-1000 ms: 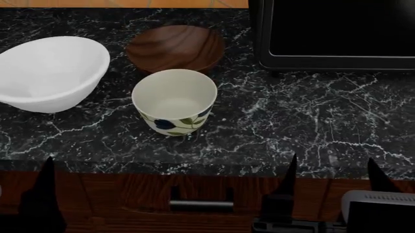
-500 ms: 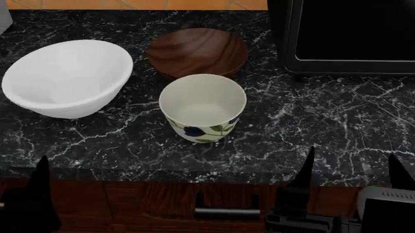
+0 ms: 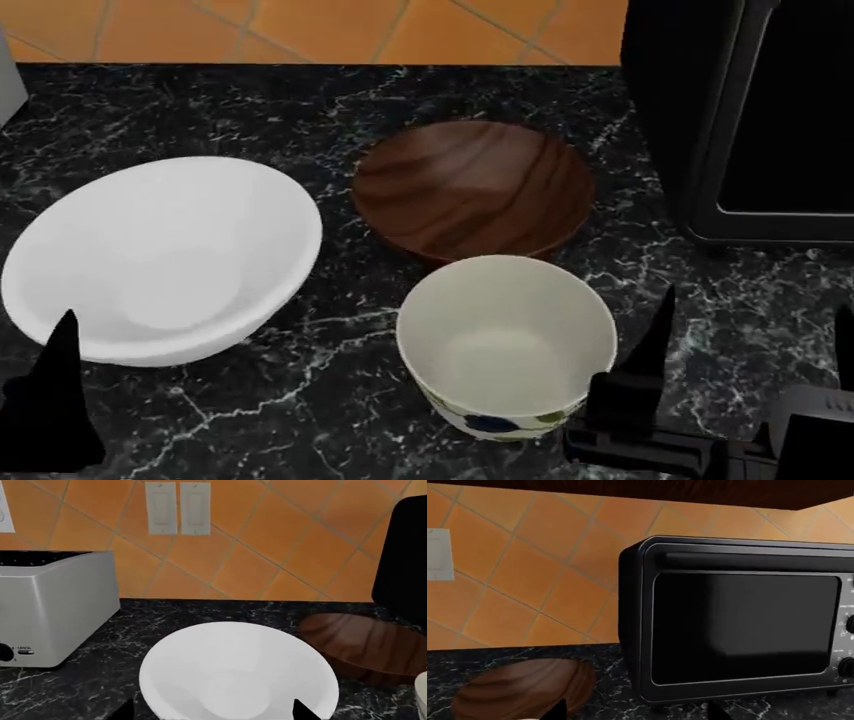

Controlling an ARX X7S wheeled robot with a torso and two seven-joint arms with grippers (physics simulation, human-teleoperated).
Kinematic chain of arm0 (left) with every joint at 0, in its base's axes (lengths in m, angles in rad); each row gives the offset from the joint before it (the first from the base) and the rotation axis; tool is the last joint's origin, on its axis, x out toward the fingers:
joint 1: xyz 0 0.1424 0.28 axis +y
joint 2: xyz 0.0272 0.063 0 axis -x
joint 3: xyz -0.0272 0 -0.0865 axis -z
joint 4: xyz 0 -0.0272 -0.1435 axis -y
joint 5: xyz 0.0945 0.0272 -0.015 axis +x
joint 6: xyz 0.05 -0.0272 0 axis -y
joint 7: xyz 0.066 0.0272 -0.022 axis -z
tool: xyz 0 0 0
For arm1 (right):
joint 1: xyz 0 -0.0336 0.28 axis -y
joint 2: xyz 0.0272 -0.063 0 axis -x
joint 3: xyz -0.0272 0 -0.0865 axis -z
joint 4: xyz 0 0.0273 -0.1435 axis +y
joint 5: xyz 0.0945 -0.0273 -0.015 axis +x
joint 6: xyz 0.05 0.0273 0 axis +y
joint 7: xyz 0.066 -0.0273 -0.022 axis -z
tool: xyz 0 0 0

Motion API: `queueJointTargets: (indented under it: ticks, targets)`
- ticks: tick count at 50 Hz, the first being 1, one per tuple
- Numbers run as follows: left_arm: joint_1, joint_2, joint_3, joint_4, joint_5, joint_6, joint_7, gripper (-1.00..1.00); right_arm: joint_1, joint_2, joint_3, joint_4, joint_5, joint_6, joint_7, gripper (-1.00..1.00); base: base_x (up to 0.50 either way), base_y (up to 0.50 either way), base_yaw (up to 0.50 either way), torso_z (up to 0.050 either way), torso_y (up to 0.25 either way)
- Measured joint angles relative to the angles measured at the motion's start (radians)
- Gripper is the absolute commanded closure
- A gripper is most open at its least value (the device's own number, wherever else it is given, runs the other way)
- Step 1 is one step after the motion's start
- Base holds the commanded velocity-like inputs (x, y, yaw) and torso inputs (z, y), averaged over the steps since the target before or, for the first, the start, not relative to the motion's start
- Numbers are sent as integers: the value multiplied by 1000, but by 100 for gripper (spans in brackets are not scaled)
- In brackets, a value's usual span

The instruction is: Stack the bowls from largest to smallest.

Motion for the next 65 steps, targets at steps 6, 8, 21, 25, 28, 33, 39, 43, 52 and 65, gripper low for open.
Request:
queueJointTargets:
  ticks: [6,8,21,25,28,33,39,43,52,65]
  targets:
    - [-11,-4,-16,5,-23,-18,-10,-100,0,12,-15,-5,-4,2,10,-100,481,352,0,0,3]
    - [-13,-6,-19,5,-28,-20,-14,-100,1,16,-20,-9,-3,6,13,-100,467,377,0,0,0]
    - [-23,-18,-37,6,-65,-39,-39,-100,13,28,-23,-31,19,33,30,-100,435,413,0,0,1]
    - [-24,-23,-41,6,-73,-43,-47,-100,13,29,-21,-34,31,35,33,-100,455,220,0,0,2]
    - [-25,-26,-41,7,-81,-45,-53,-100,13,30,-18,-35,37,35,35,-100,453,117,0,0,0]
    - [-28,-30,-44,8,-96,-51,-63,-100,25,28,-1,-43,71,74,34,-100,14,0,0,0,3]
    - [-30,-33,-45,6,-116,-56,-74,-100,59,46,25,-46,114,149,50,-100,0,0,0,0,0]
    - [-30,-35,-47,3,-130,-60,-82,-100,96,59,44,-24,136,199,55,-100,0,0,0,0,0]
    - [-38,-39,-66,-4,-163,-74,-101,-100,228,110,81,88,188,320,35,-100,0,0,0,0,0]
    - [-44,-42,-88,-9,-207,-83,-130,-100,383,215,41,343,180,359,7,-100,0,0,0,0,0]
